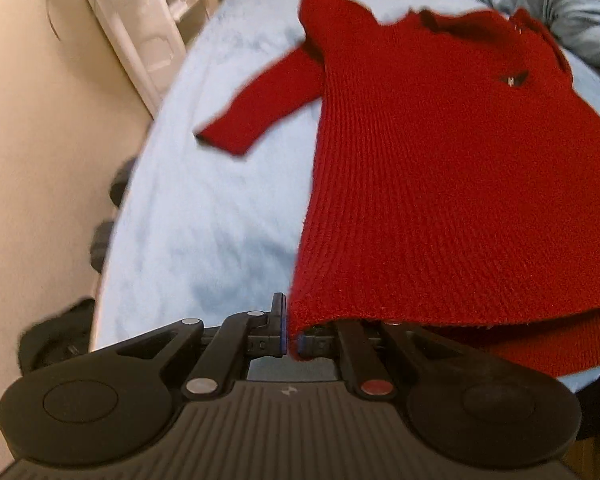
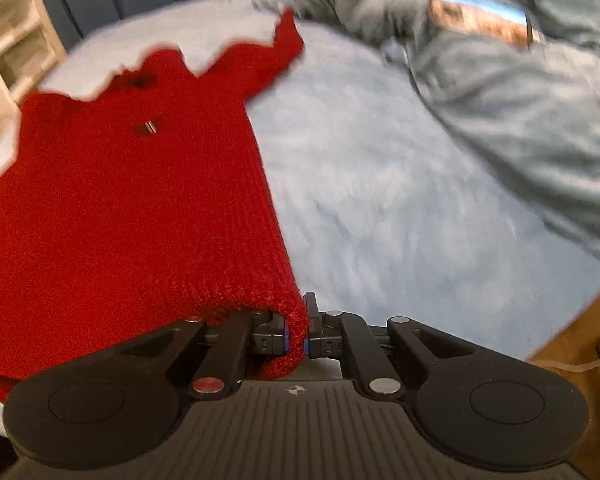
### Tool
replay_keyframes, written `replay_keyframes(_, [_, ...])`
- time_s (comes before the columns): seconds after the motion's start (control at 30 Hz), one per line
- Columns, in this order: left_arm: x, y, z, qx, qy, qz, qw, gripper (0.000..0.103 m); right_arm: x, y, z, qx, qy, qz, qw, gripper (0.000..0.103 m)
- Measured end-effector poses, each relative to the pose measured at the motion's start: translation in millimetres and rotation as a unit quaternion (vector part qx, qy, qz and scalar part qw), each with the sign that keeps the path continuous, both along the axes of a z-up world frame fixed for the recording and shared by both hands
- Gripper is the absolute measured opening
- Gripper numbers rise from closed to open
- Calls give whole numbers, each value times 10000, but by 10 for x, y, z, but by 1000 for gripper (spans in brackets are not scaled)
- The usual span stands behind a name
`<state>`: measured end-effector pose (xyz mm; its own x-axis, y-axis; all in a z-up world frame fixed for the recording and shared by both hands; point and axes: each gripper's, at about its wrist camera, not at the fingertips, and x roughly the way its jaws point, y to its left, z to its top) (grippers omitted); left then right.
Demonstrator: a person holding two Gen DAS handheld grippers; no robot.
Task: Fold small clothes
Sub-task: 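Lower the cardigan onto the bed and open both grippers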
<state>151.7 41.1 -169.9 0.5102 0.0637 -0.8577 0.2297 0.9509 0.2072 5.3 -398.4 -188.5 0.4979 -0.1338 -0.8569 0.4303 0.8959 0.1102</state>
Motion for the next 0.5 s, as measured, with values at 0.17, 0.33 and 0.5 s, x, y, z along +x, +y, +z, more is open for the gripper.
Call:
replay_keyframes(0.17, [-119, 50, -85, 8, -30, 9, 10000, 71, -26, 3, -228, 268, 787, -230, 9963, 23])
replay_keyframes(0.33, [-427, 202, 298, -357, -491, 268, 9978, 95, -473, 261, 321, 192, 389, 83, 9990, 47])
replay_keyframes(0.5, [-839, 178, 824, -729, -976, 330, 9920, 103, -936, 730, 1045, 536, -486, 390, 9966, 57])
